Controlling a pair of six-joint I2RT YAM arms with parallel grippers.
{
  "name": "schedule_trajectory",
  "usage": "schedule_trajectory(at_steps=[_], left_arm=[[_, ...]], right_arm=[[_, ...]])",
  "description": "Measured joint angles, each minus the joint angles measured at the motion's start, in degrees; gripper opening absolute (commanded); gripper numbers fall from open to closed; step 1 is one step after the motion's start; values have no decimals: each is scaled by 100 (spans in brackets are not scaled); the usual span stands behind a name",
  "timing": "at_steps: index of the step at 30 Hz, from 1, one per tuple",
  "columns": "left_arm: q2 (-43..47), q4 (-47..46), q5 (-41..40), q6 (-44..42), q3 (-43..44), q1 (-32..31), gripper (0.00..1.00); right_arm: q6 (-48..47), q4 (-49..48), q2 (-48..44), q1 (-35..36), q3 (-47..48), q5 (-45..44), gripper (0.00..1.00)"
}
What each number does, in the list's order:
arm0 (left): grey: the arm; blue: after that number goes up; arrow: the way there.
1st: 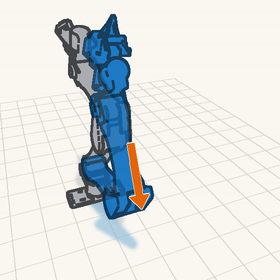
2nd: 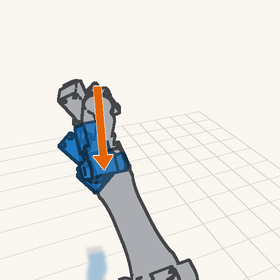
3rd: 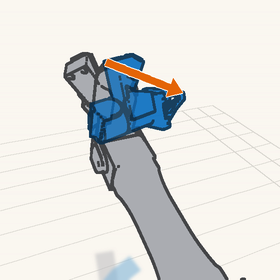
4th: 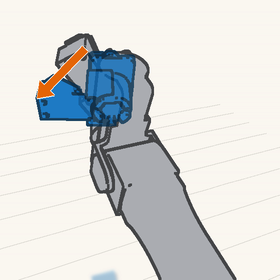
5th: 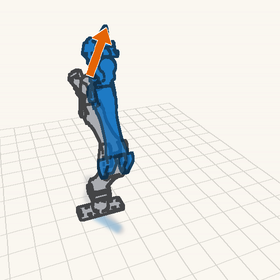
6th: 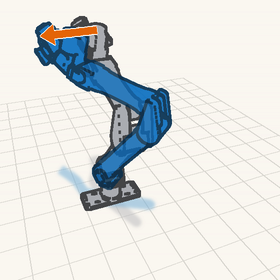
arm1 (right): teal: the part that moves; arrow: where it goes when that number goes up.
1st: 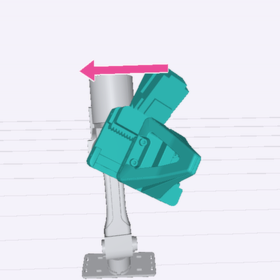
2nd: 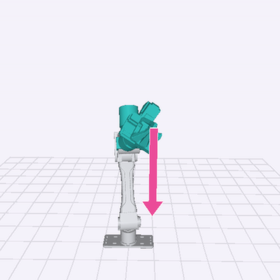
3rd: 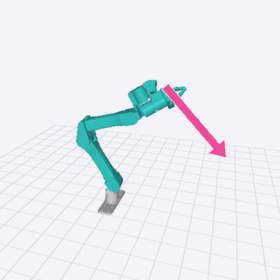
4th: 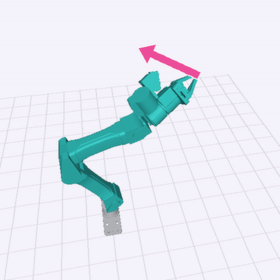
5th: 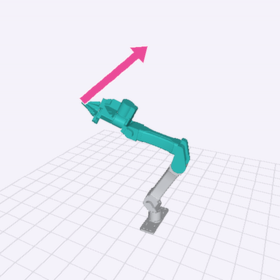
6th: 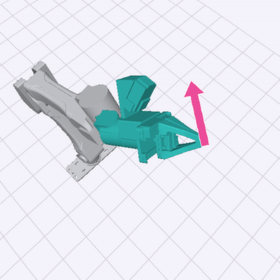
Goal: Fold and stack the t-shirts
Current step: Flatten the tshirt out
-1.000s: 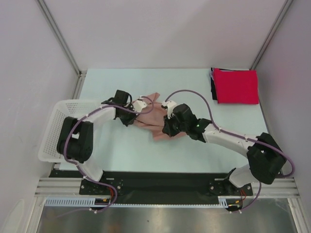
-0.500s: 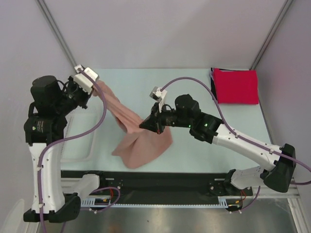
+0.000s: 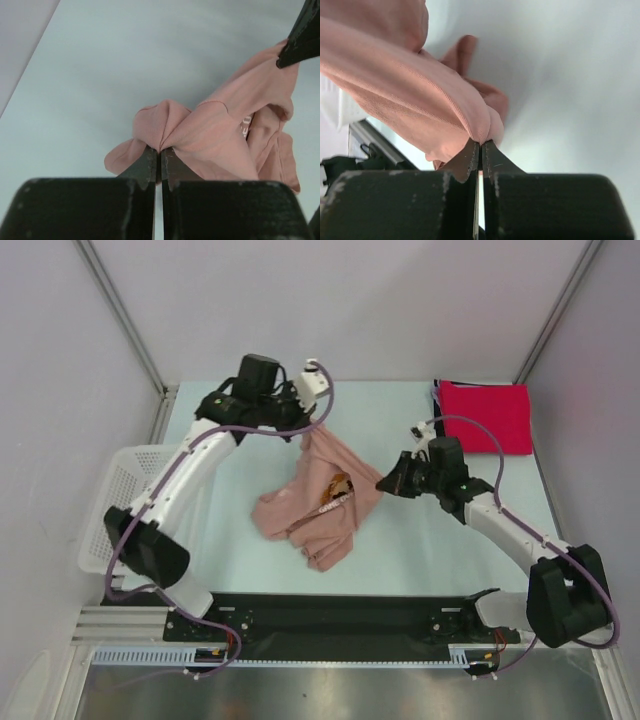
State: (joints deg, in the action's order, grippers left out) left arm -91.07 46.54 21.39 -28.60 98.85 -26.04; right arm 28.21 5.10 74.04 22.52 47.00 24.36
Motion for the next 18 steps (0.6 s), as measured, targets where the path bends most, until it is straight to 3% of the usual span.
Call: schedule_trajectory(at_steps=[6,7,10,11,12,13,15,18], left_arm=[[-1622,-286,-26,267,1355,-662,0],[-1908,-367,-24,278,1589,-826,0],[-2586,-474,-26,282,2059,-1344,4],[-2811,-514,-24,262,2194,-1545,12],[-3036,-529,-9,243,2365,-1766,43],[-3235,-544,22,186,2485,-1993,59],[-3467,-529,190,179,2590,-2356,84],[-3550,-393,616,238,2588,-2804,87]], right_arm=[[472,238,-669,-289,-861,-367,0],[579,262,-839,-286,-1038,-448,3],[1078,619,-1626,-341,-1705,-841,29],[1172,839,-1843,-356,-1838,-955,61],[1344,1165,-2124,-396,-1950,-1158,72],[1440,1486,-2433,-457,-2009,-1349,80],[1587,2063,-3139,-708,-2009,-1687,86],[1613,2699,-4079,-1353,-1753,-2127,85]])
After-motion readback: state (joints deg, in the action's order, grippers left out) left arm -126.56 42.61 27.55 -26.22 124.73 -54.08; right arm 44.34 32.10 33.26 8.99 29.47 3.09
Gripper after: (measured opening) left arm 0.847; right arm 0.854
